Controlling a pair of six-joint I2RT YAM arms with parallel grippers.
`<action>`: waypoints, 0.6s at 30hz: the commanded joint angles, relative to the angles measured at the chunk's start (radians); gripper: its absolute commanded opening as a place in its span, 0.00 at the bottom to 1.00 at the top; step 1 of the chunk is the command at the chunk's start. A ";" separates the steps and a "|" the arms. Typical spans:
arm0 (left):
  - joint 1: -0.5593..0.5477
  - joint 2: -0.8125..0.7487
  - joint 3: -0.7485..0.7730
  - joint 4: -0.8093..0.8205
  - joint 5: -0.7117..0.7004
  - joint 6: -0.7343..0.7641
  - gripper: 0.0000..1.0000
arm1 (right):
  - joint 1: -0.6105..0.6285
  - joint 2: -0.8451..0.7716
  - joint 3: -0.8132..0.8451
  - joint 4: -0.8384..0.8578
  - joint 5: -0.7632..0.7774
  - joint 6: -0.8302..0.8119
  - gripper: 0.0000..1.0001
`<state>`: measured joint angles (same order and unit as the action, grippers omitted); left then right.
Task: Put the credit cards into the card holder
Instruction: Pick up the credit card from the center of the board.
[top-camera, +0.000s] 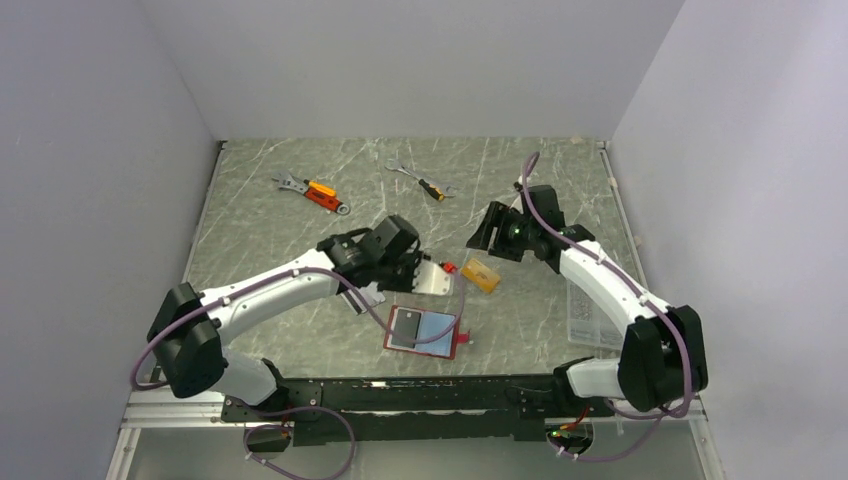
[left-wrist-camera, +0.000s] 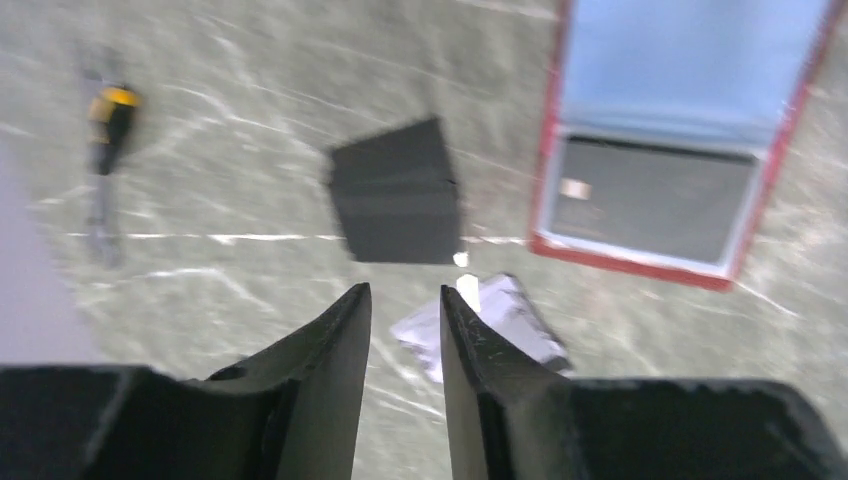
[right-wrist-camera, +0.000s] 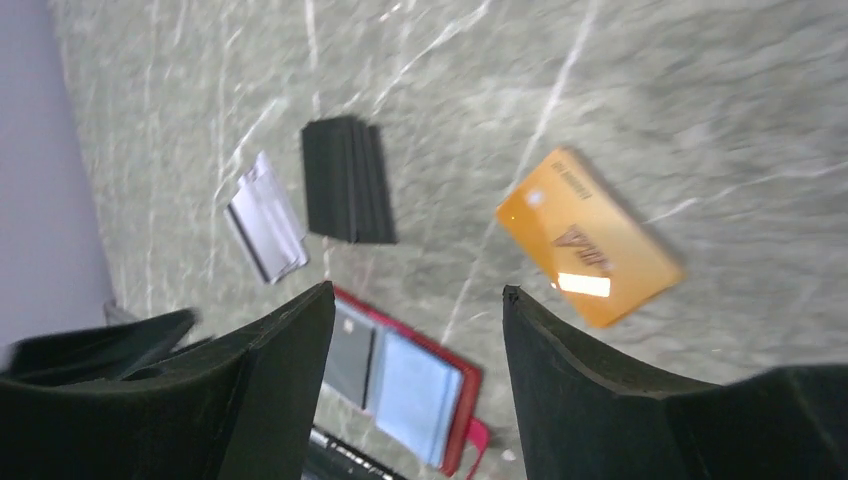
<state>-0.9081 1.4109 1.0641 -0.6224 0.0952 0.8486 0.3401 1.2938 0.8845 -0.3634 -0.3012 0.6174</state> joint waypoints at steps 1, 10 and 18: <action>-0.007 0.048 0.187 0.012 -0.124 -0.044 0.46 | -0.072 0.054 0.045 -0.064 0.056 -0.084 0.66; 0.068 -0.006 0.178 0.312 -0.220 -0.133 0.99 | -0.124 0.049 -0.015 -0.024 0.048 -0.100 0.66; 0.076 0.226 0.309 0.160 0.060 -0.218 0.70 | -0.149 0.092 -0.047 0.013 0.031 -0.112 0.62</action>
<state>-0.8272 1.5600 1.3174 -0.4301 0.0147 0.7242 0.2020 1.3693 0.8494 -0.4019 -0.2535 0.5266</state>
